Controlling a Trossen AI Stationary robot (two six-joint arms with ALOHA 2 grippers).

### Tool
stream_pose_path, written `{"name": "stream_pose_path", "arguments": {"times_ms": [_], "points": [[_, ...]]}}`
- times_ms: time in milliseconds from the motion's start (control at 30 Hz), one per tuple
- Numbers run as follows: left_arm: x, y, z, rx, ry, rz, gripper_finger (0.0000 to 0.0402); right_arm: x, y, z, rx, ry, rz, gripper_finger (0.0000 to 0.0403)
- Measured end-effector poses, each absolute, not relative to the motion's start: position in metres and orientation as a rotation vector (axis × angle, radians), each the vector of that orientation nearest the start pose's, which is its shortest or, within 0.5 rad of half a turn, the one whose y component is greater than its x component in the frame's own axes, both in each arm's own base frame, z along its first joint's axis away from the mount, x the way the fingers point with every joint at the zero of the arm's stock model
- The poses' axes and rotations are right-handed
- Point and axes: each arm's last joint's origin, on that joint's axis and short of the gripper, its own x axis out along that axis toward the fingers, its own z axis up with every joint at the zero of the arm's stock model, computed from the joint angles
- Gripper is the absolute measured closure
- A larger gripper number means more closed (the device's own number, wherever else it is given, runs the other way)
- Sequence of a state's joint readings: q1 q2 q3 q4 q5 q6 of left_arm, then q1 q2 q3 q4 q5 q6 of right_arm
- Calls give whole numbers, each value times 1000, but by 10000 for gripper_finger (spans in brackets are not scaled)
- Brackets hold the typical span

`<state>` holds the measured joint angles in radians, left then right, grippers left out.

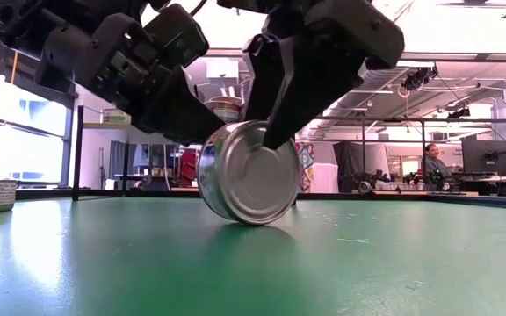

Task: Stack canned seafood by type on shelf
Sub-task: Stack the green tuna can on the other green tuna can on the shelf

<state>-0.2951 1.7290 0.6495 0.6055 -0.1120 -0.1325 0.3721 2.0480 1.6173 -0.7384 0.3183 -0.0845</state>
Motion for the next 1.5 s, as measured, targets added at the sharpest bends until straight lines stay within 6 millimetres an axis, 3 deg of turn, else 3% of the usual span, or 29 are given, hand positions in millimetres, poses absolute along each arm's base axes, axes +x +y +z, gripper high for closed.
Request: {"name": "stream_pose_path", "arguments": {"times_ms": [133, 267, 433, 600, 833, 1100, 1267, 1500], "points": [[303, -89, 133, -30, 470, -150, 401, 402, 149, 204, -486, 1076, 113, 100], [303, -89, 133, -29, 470, -151, 401, 406, 140, 202, -394, 1088, 133, 119], [300, -88, 138, -23, 495, -140, 401, 410, 130, 195, -310, 1104, 145, 192], [283, -86, 154, 37, 574, -42, 401, 409, 131, 195, -301, 1107, 148, 278], [246, -87, 169, 110, 692, 122, 401, 407, 139, 199, -371, 1068, 84, 276], [197, -100, 178, 44, 597, 139, 401, 424, 138, 225, -615, 829, -107, 276], [174, -116, 190, 79, 495, 112, 401, 453, 104, 268, -768, 641, -252, 276], [159, -130, 195, 122, 420, 132, 401, 480, 10, 332, -806, 501, -373, 276]]}}
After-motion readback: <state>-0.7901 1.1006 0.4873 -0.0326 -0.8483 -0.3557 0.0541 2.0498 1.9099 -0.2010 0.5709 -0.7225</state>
